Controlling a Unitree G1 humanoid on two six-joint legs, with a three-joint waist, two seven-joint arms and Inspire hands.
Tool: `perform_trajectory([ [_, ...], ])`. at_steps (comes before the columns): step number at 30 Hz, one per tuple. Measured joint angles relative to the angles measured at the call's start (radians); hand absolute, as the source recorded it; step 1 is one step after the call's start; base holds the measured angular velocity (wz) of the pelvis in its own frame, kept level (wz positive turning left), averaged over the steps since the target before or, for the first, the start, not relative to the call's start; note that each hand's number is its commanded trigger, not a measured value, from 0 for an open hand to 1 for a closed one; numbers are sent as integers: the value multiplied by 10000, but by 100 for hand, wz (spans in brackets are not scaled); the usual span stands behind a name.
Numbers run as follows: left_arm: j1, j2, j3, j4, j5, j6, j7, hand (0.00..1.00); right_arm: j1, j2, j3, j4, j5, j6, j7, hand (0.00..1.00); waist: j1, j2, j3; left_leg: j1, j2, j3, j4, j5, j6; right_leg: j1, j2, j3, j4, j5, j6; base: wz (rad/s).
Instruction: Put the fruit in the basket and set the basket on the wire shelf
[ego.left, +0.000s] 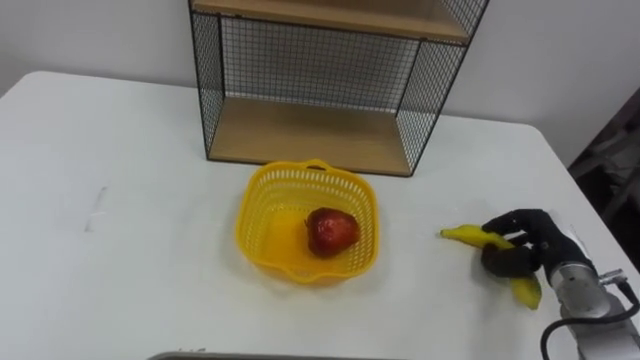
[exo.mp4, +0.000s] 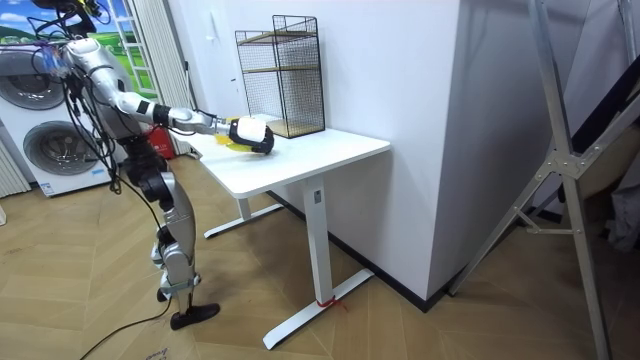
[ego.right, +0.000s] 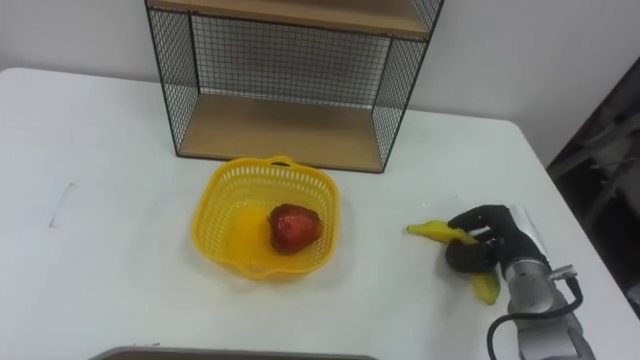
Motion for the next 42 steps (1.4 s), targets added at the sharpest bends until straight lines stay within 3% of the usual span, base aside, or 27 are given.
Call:
perform_trajectory([
  [7,-190,-27,-17,13,-80,-11,10,0,211,67,430,-1046,1961,360,354,100,-2,186,-1,-99,22,251,-3,0,0,-242,-2,208,252,10,-8,-12],
  [9,-135,-50,-20,10,-84,-11,21,0,440,316,585,-1693,3631,423,791,100,-89,322,58,-96,12,260,-14,0,3,-257,-31,178,293,8,-7,0],
  [15,-60,-174,-14,208,4,-1,41,0,778,904,774,-2473,7362,433,1388,100,-70,488,76,-96,-7,263,8,-1,9,-301,-58,150,257,2,2,0],
  [24,128,-402,-36,210,-94,6,43,0,779,978,1157,-2993,11099,408,1952,100,-43,673,36,-84,-4,285,6,0,9,-243,-39,200,270,0,6,0],
  [29,92,-518,-237,185,-92,11,49,0,779,1002,1369,-3470,11988,409,2016,100,-30,739,13,-84,-9,286,23,0,9,-244,-33,310,275,-5,7,0],
  [35,147,-576,-409,185,-78,10,88,0,778,1002,1376,-3930,11994,408,2027,100,7,746,15,-81,-8,286,20,0,10,-253,-19,341,277,-7,8,0],
  [42,76,-578,-384,114,-84,-21,85,0,777,1002,1378,-4499,10664,394,2106,100,132,702,-5,-91,-12,287,19,2,11,-327,-61,180,294,-9,7,0],
])
